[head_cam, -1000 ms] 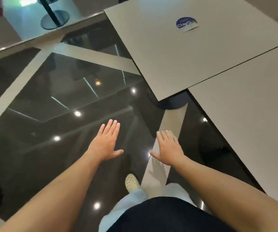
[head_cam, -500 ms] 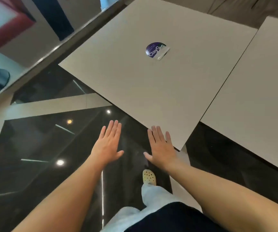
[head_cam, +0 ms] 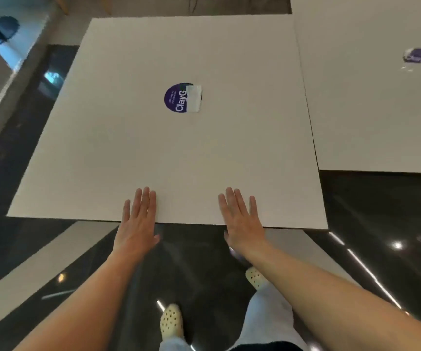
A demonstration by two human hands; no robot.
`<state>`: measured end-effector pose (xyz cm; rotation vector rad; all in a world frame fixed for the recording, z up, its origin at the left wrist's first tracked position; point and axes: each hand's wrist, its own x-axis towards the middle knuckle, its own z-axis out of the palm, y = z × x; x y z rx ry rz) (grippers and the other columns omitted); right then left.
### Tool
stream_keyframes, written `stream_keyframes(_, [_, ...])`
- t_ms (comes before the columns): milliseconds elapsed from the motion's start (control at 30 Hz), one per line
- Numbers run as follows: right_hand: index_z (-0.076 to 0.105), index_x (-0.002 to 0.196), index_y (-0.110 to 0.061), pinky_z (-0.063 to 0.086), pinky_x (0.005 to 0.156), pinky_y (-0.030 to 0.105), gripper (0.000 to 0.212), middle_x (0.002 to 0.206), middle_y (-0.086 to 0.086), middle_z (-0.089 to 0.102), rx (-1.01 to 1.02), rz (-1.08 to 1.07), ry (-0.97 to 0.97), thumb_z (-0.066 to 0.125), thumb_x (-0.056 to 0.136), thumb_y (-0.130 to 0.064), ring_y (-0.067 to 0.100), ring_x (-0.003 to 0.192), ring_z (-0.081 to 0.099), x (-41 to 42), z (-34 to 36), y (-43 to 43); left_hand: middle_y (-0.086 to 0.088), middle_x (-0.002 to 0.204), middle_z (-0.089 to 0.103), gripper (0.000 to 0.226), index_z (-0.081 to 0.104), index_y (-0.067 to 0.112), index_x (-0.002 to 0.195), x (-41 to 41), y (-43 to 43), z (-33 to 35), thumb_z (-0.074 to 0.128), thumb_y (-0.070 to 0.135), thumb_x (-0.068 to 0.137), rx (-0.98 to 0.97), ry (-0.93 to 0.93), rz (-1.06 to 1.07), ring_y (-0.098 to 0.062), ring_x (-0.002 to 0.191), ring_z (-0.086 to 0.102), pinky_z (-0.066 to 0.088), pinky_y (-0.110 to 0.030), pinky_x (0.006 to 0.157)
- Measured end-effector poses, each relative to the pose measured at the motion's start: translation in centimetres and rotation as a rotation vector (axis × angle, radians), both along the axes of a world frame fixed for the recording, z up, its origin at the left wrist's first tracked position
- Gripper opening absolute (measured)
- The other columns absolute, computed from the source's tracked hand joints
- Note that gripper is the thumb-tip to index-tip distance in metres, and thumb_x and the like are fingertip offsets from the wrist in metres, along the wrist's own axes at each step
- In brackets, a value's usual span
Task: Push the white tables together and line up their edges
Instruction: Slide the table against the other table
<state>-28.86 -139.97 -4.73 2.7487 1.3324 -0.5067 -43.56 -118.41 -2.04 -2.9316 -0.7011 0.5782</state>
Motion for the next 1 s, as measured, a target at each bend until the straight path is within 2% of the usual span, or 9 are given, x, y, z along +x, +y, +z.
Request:
stream_keyframes(100, [-0.042,0.134,-0.012,-0.022,0.105,0.053,0.110,0.146,0.013,-0.038,-0.060,-0.194,-0.029,0.058,0.088,-0.017,0.029,0.130,-0.040,-1.8,-0.7,2.4,-0.011,0.152,-0.021,0.117,-0.024,0.007,0.140,-1.3,4.3,-1.6,0.067,0.041,0.076,-0.036,0.001,-0.093,-0.027,0.138,-0.028,-0.016,-0.043,0.112])
stream_keyframes(200, [-0.046,0.130,-0.010,-0.019,0.105,0.056,0.116,0.142,0.014,-0.043,-0.082,-0.292,-0.054,0.061,0.088,-0.024,0.031,0.128,-0.043,-2.9,-1.2,4.3,-0.016,0.155,-0.003,0.118,-0.010,0.004,0.143,-1.4,6.9,-2.7,0.076,0.031,0.067,-0.072,-0.027,-0.149,-0.029,0.141,-0.011,-0.002,-0.047,0.114])
stream_keyframes(267, [-0.045,0.131,-0.011,-0.015,0.108,0.058,0.115,0.141,0.012,-0.045,-0.086,-0.314,-0.069,0.060,0.087,-0.025,0.030,0.128,-0.043,-3.1,-1.2,4.9,-0.022,0.152,0.020,0.116,0.007,-0.002,0.142,-0.9,7.9,-3.2,0.083,0.023,0.058,-0.086,-0.108,-0.202,-0.032,0.140,0.007,0.012,-0.050,0.112])
stream_keyframes(367, [-0.047,0.130,-0.014,-0.016,0.108,0.056,0.106,0.141,0.008,-0.047,-0.063,-0.316,-0.079,0.051,0.089,-0.011,0.027,0.128,-0.043,-2.9,-1.4,5.0,-0.027,0.145,0.035,0.109,0.024,-0.009,0.139,-0.5,8.5,-3.7,0.085,0.023,0.054,-0.069,-0.166,-0.278,-0.036,0.137,0.025,0.022,-0.051,0.108])
stream_keyframes(467, [-0.044,0.131,-0.015,-0.017,0.108,0.054,0.098,0.144,0.006,-0.042,-0.047,-0.307,-0.102,0.044,0.088,-0.003,0.026,0.130,-0.041,-2.9,-1.6,5.1,-0.027,0.144,0.037,0.106,0.030,-0.010,0.138,-0.4,8.6,-3.8,0.085,0.026,0.054,-0.075,-0.175,-0.297,-0.040,0.134,0.034,0.026,-0.052,0.107])
stream_keyframes(667, [-0.039,0.134,-0.017,-0.014,0.110,0.053,0.105,0.147,0.004,-0.036,-0.034,-0.313,-0.138,0.051,0.083,-0.006,0.024,0.132,-0.038,-2.3,-2.3,4.9,-0.030,0.141,0.039,0.105,0.036,-0.012,0.135,0.0,8.8,-3.9,0.084,0.028,0.051,-0.069,-0.200,-0.342,-0.044,0.130,0.039,0.032,-0.057,0.103])
stream_keyframes(800, [-0.035,0.136,-0.017,-0.006,0.112,0.055,0.110,0.149,0.004,-0.032,-0.046,-0.287,-0.140,0.061,0.082,-0.016,0.028,0.144,-0.018,-1.0,-2.1,5.1,-0.029,0.142,0.038,0.104,0.033,-0.011,0.137,0.8,9.3,-4.1,0.082,0.032,0.056,-0.066,-0.235,-0.355,-0.044,0.131,0.038,0.031,-0.058,0.103])
stream_keyframes(900, [-0.037,0.135,-0.017,-0.004,0.113,0.055,0.111,0.149,0.004,-0.032,-0.065,-0.285,-0.134,0.061,0.082,-0.017,0.028,0.144,-0.016,-0.1,-1.8,5.6,-0.028,0.143,0.038,0.103,0.032,-0.009,0.138,1.5,9.4,-4.1,0.081,0.033,0.057,-0.062,-0.244,-0.353,-0.043,0.132,0.037,0.030,-0.057,0.104])
stream_keyframes(1000, [-0.025,0.141,-0.017,0.000,0.113,0.056,0.107,0.158,0.008,-0.015,-0.044,-0.272,-0.151,0.063,0.080,-0.014,0.030,0.145,-0.010,0.6,-1.9,5.9,-0.029,0.142,0.039,0.101,0.035,-0.005,0.138,2.4,9.9,-4.2,0.080,0.031,0.055,-0.054,-0.256,-0.365,-0.044,0.130,0.038,0.031,-0.059,0.102])
